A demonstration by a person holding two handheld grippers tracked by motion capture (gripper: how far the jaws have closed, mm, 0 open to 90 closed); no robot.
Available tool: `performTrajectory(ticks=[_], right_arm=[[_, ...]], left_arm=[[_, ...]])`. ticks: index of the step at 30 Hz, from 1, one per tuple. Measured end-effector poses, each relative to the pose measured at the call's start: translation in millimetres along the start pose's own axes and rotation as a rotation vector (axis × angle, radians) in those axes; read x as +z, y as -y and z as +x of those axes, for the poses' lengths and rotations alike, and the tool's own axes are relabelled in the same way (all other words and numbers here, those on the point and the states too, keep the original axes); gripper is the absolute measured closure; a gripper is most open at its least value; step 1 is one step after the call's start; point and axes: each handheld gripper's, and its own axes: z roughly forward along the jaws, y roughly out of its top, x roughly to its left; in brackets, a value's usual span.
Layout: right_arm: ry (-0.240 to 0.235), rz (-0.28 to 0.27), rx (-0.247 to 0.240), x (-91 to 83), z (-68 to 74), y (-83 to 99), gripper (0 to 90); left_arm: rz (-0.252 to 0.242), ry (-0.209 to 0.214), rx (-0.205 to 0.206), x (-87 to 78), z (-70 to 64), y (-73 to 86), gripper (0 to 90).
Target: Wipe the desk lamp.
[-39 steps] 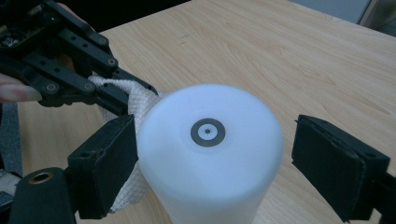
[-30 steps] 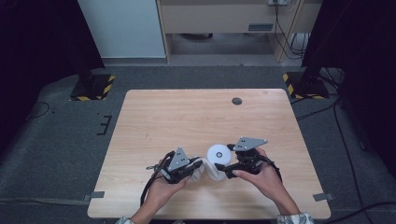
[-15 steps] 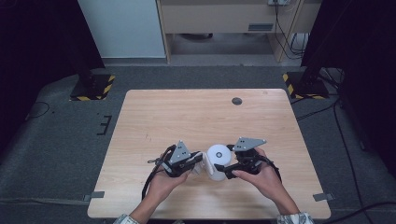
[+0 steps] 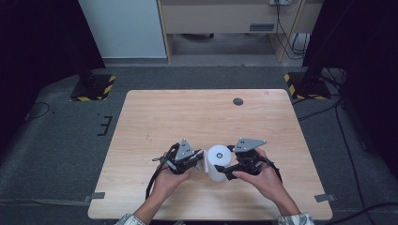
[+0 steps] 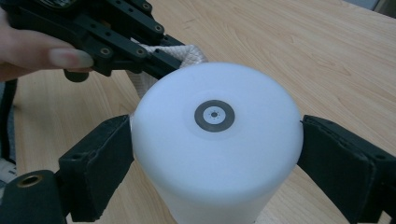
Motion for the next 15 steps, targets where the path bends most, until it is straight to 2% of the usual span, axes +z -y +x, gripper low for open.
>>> performTrajectory(ticks=[3, 7, 11, 15], right_arm=[[0.006, 0.007, -0.001, 1.1, 1.1, 0.2, 10.8], [0.007, 0.007, -0.004, 1.5, 1.1, 0.0, 10.7], [0.008, 0.007, -0.003, 1.6, 1.2, -0.1, 10.7], [0.009, 0.007, -0.006, 1.7, 1.4, -0.1, 10.7]], left_arm=[[-0.012, 0.003, 0.008, -6.9, -2.1, -2.0, 81.4], [-0.055, 0.011, 0.006, -19.4, -5.8, -9.3, 81.4], [-0.041, 0.019, 0.012, -19.8, -11.3, -6.4, 81.4], [-0.015, 0.012, 0.004, -13.9, -8.7, -2.4, 81.3]])
